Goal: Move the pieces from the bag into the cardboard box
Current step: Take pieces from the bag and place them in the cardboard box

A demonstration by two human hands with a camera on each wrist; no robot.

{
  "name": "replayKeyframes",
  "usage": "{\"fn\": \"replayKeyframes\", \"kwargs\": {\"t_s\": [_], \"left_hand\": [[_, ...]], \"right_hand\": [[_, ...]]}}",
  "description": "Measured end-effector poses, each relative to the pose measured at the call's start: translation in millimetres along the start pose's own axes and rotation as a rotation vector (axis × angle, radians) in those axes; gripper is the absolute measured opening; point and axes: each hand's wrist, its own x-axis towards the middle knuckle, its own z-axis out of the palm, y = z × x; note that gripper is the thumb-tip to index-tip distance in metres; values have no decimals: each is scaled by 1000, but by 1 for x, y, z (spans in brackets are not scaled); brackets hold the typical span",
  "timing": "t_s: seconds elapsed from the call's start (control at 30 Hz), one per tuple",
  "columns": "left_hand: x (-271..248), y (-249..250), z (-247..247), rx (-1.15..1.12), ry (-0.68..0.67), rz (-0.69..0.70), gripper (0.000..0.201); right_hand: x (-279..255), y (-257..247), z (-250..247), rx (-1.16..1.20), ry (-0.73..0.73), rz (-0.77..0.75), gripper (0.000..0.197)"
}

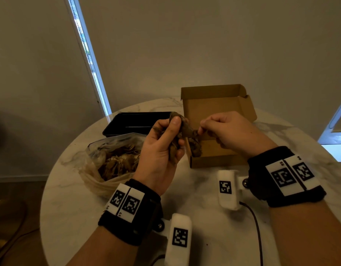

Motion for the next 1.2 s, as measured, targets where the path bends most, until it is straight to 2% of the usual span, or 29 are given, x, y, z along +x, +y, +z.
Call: {"fn": "replayKeyframes", "kwargs": {"t_s": [0.17, 0.27, 0.4, 0.57, 0.67, 0.73, 0.83, 1.03, 1.13, 1.2], "left_hand": [[5, -6, -5, 136, 188, 10, 9], [5, -9, -5, 194, 190, -40, 11], [3, -13, -4, 288, 135, -102, 7], [1, -14, -2, 352, 31, -184, 12], [-1, -13, 2, 385, -56, -225, 2], [-2, -12, 4, 348, -94, -235, 6], [-3, -11, 5, 285, -126, -212, 22], [3, -10, -1, 182, -18, -139, 21], [5, -11, -5, 164, 49, -131, 14], [5, -11, -4, 151, 70, -128, 17]], "right_hand": [[-5, -9, -4, 46, 174, -271, 21], [-5, -12, -2, 107, 147, -357, 18], [-7, -15, 1, 125, 30, -399, 17], [-7, -14, 4, 140, -68, -375, 18], [-5, -10, 0, 138, -80, -317, 19], [-3, -7, -1, 135, -95, -244, 20], [1, 2, 0, 155, -121, -122, 20], [2, 6, -1, 388, -150, -19, 24], [3, 6, 1, 426, -187, 15, 25], [3, 5, 2, 441, -186, 31, 25]]}}
